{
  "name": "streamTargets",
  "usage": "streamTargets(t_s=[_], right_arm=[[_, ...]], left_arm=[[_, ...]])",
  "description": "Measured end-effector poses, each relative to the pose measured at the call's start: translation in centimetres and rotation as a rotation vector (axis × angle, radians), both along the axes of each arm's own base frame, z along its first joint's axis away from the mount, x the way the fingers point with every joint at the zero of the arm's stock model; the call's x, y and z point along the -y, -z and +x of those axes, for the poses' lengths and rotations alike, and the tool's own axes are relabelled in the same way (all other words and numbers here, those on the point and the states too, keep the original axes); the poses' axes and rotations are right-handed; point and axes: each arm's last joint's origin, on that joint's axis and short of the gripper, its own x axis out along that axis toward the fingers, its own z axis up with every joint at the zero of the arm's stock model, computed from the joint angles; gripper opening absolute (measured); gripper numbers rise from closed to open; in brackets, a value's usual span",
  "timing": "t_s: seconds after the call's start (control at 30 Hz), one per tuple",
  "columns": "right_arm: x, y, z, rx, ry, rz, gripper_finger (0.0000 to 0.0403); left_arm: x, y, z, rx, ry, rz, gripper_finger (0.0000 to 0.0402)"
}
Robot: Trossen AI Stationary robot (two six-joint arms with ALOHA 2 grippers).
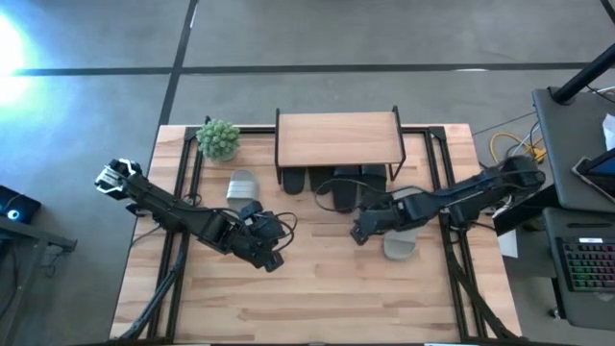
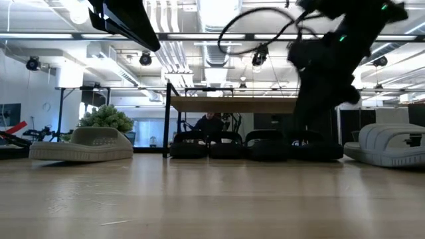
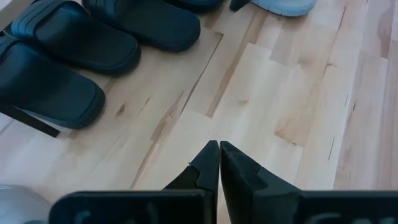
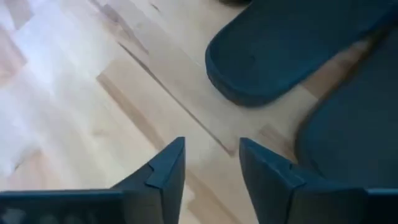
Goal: Pick and place slides into the shelf
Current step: Put the white slide on the shelf
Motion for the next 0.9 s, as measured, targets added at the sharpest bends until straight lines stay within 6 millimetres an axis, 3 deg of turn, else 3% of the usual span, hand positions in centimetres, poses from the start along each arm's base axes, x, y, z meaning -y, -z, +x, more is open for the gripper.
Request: streamTargets(t_s=[0.27, 0.43, 0.7, 0.9], right_arm=[[-4.5, -4.9, -4.7, -0.181, -0.097, -0.178, 0.0138], [-7.3, -6.5, -5.5, -0.328, -0.136, -0.277, 0.0132], [-11.5, -5.0, -5.0, -0.521, -0.154, -0.422, 0.0134], [-13.5, -3.2, -4.7, -0.627, -0.147, -0.519, 0.0163]], left_arm=[[0.0, 0.2, 0.2, -0.014, 0.021, 0.044, 0.0000], [0.1, 0.7, 0.5, -0.021, 0.006, 0.089, 0.0000], [0.1, 1.6, 1.0, -0.034, -0.026, 0.150, 0.0000], [0.3, 2.6, 1.5, -0.051, -0.049, 0.199, 0.0000]])
